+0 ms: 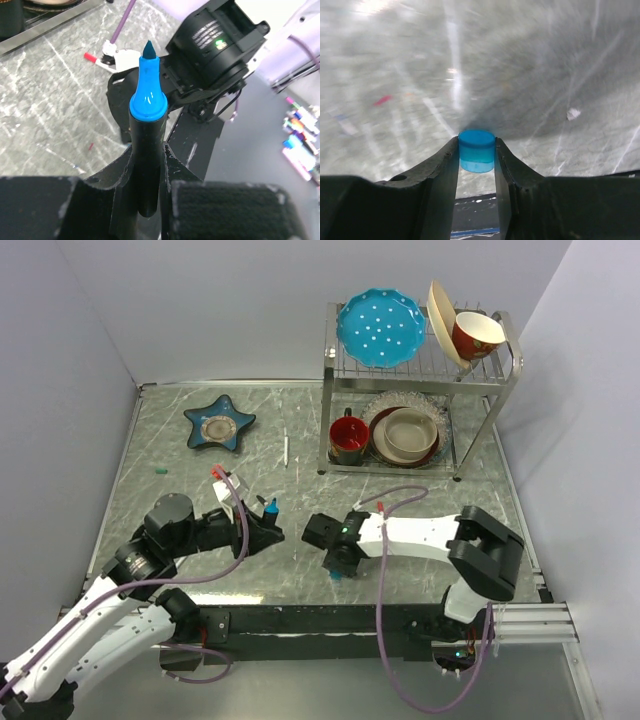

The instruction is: Insert the pens into the pen caps

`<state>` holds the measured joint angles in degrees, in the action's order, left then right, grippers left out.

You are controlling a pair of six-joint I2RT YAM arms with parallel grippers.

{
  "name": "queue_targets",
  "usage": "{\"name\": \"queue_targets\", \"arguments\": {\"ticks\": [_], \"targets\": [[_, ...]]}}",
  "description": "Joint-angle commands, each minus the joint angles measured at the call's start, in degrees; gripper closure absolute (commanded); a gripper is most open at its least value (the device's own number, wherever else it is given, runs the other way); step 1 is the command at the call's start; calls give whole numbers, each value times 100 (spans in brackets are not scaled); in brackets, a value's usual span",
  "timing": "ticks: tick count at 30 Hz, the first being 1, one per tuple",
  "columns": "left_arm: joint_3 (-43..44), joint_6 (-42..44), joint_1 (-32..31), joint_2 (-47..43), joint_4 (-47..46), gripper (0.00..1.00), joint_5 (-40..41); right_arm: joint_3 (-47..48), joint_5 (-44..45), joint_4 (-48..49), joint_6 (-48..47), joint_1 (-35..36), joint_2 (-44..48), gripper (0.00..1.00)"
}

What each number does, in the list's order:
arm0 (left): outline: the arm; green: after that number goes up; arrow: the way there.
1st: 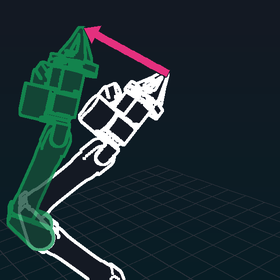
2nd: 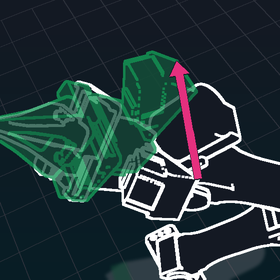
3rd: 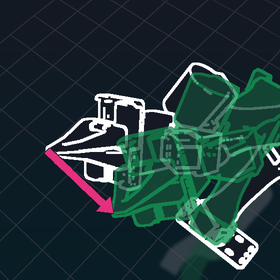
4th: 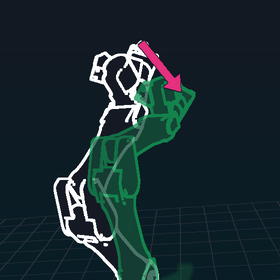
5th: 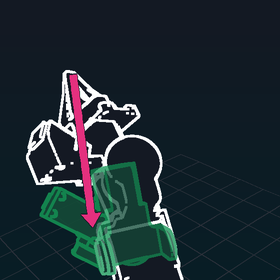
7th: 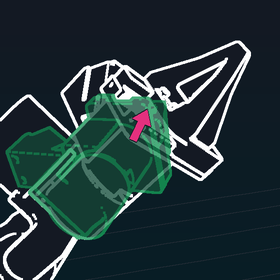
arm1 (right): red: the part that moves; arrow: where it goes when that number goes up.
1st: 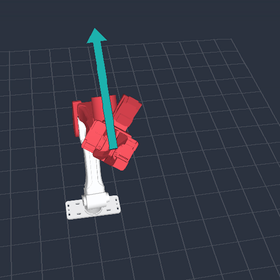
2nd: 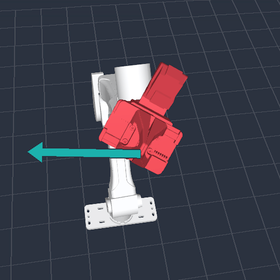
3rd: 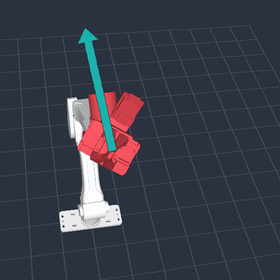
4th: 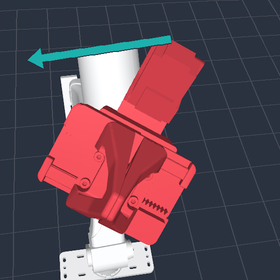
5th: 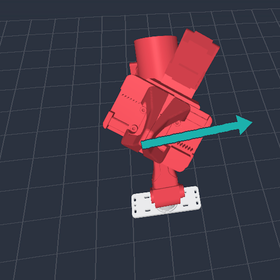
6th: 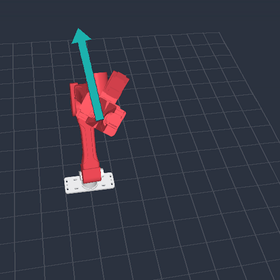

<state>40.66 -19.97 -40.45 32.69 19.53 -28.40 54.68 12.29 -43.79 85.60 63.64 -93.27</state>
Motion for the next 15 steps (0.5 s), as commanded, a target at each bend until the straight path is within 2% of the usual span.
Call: {"name": "queue_targets", "arguments": {"ticks": [1, 5, 11, 15], "targets": [[-243, -717, 19, 106, -931, 99, -235, 104, 957, 502, -798, 17, 966, 100], [-480, -1070, 10, 220, -1328, 99, -271, 385, 1459, 591, -1396, 17, 1530, 100], [-577, -1211, 10, 501, -1452, 99, -148, 1001, 2223, 723, -2293, 8, 2181, 100], [-726, -1361, 10, 668, -1750, 99, -288, 1194, 2462, 1205, -3003, 8, 2559, 100]]}}
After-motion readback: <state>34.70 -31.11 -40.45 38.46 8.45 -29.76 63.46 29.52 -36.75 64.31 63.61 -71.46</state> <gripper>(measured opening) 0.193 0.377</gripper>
